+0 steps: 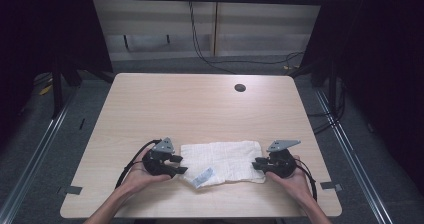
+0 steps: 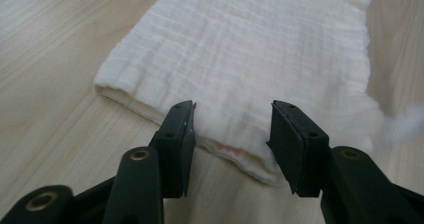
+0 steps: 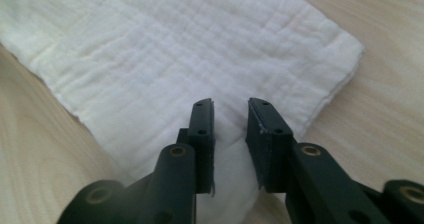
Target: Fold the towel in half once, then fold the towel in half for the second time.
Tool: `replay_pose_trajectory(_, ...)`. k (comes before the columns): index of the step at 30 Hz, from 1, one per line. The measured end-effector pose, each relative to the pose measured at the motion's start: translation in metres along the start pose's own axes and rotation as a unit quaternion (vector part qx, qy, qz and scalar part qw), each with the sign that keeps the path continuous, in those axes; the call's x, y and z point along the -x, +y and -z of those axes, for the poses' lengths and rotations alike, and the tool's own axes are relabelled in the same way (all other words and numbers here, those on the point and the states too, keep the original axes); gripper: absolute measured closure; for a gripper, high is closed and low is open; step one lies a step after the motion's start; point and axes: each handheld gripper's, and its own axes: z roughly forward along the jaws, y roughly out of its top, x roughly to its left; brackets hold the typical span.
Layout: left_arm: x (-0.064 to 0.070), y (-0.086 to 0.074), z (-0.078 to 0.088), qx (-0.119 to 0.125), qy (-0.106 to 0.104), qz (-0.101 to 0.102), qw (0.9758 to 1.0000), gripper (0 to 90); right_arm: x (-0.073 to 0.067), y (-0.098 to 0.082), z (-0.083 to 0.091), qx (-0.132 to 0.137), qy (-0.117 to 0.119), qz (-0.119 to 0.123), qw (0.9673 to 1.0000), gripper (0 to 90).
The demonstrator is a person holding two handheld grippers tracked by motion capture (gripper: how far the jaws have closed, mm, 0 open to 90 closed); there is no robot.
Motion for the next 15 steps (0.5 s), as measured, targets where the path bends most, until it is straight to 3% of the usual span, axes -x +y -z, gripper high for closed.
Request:
replay_pose_trajectory(2, 0.001, 0.001, 0.000, -0.005, 0.004, -0.005, 1.0000, 52.6, 0.002, 0.000, 0.001, -0.003, 0.004, -0.008, 1.0000, 70.3)
replay_pose_trajectory(3, 0.002, 0.001, -0.002, -0.004, 0.001, 0.001, 1.0000, 52.6, 0.003, -0.001, 0.002, -0.002, -0.006, -0.012, 0.9999, 69.2)
replay_pose_trajectory(4, 0.005, 0.001, -0.004, -0.011, 0.008, -0.008, 0.9999, 54.2, 0.005, -0.001, 0.003, -0.002, -0.005, -0.005, 1.0000, 69.5)
replay_pose_trajectory(8, 0.009, 0.002, -0.005, -0.012, 0.002, -0.013, 0.9998, 57.9, 0.004, 0.001, 0.002, -0.006, -0.015, 0.002, 0.9999, 67.7)
replay_pose_trajectory(10, 0.010, 0.002, -0.006, -0.010, -0.018, -0.010, 0.9997, 57.9, 0.001, 0.004, 0.005, -0.001, -0.018, 0.004, 0.9998, 65.2)
replay_pose_trajectory(12, 0.012, 0.003, -0.005, -0.019, -0.010, -0.014, 0.9997, 55.8, -0.005, 0.008, 0.010, 0.005, -0.024, 0.019, 0.9995, 62.9)
replay_pose_trajectory(13, 0.012, 0.003, -0.003, -0.016, -0.014, -0.008, 0.9997, 52.8, -0.007, 0.009, 0.012, 0.013, -0.010, 0.014, 0.9998, 61.5)
replay_pose_trajectory(15, 0.011, 0.004, -0.001, -0.010, -0.004, -0.011, 0.9999, 50.8, -0.010, 0.010, 0.013, 0.017, -0.003, 0.015, 0.9997, 60.4)
